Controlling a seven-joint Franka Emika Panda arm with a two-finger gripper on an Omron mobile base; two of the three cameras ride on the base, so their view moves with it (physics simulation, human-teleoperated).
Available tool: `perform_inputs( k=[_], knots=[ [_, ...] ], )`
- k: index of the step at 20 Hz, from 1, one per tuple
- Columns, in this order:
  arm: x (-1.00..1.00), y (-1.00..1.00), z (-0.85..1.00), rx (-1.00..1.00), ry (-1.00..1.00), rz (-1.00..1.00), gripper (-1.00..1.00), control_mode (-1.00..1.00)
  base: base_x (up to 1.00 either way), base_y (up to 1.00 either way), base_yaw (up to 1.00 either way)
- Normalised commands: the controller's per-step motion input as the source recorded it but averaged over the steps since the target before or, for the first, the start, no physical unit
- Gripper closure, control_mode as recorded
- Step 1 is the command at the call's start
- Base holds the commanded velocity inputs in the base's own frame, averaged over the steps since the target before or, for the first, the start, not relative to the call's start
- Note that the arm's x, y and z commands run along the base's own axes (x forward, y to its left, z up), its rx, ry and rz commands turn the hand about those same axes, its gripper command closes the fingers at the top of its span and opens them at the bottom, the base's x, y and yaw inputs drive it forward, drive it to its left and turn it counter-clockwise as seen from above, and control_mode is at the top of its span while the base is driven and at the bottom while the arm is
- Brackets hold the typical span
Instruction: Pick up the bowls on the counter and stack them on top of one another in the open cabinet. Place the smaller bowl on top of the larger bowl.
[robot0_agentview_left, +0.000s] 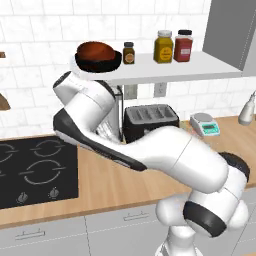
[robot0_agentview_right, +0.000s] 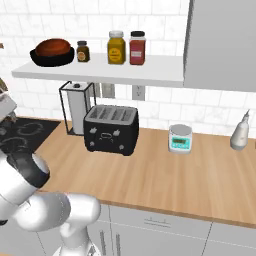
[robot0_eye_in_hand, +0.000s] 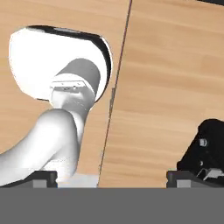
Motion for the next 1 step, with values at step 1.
perform_inputs(
  k=[1],
  knots=[
    [-0.21, -0.64, -1.0, -0.09, 0.22, 0.01, -1.0, -1.0, 0.0, 0.0, 0.0]
  ],
)
